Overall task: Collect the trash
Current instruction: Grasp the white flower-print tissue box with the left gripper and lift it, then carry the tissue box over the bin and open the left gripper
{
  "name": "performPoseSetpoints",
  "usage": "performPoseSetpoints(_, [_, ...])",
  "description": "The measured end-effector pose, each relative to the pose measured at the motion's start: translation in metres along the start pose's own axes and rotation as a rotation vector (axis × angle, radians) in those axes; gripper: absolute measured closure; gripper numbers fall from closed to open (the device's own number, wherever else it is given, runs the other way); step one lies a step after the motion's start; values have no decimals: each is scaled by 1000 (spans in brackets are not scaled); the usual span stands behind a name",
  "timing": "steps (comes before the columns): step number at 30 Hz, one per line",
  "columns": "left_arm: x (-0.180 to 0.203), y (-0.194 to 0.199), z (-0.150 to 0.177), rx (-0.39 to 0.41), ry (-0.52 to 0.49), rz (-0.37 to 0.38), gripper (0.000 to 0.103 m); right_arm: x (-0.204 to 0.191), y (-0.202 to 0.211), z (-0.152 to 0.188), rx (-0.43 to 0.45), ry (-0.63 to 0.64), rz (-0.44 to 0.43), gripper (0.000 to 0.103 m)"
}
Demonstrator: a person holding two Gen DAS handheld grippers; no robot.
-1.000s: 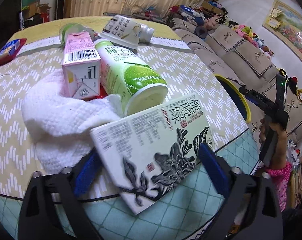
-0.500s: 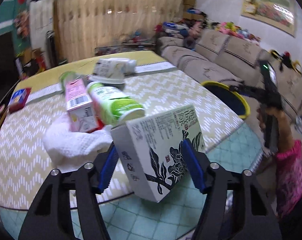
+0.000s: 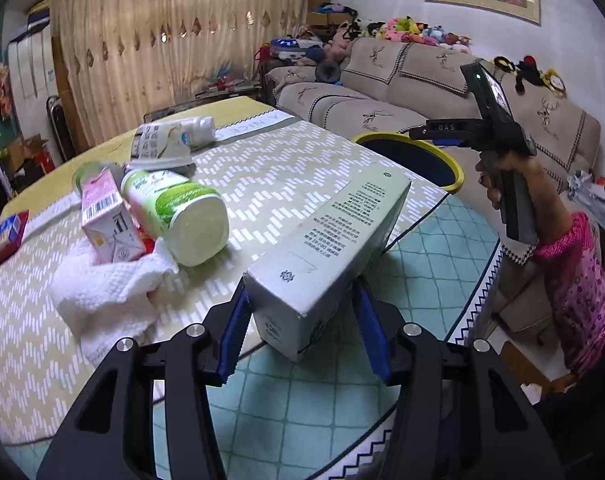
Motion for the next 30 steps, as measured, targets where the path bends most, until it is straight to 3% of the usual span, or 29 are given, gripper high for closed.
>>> performPoseSetpoints(4, [4,-8,-5,7,-67,-8,34,2,1,2,-1,-8,-1,47])
performPoseSetpoints(7, [7,-11,-6,11,-89,19,34,3,0,3,-4,-14,0,46])
performPoseSetpoints(12, [10,-15,-11,12,-81,71,54,6,-1,2,-7,-17,-3,46])
performPoseSetpoints(14, [11,-15,-12,14,-72,102,70,7,-3,2,-7,-17,-6,46])
performPoseSetpoints(15, [13,-15,-13,15,-70,113,73,7,-3,2,-6,-18,-6,46])
performPoseSetpoints(23, [20,-24,-26,0,-36,76,73,11,-4,4,-6,-30,-16,46])
performPoseSetpoints(30, [22,-52,-65,-37,26,43,73,27,7,6,12,-64,-11,46])
Point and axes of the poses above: each gripper's, at about its wrist camera, not at the fingertips, and y roughly against the way its jaws point, x to its right, z to its underside, the point moved 4 cm from there along -y, roughly the way its jaws point, and after that the axes turned 5 degrees about y, right-handed, at the moved point
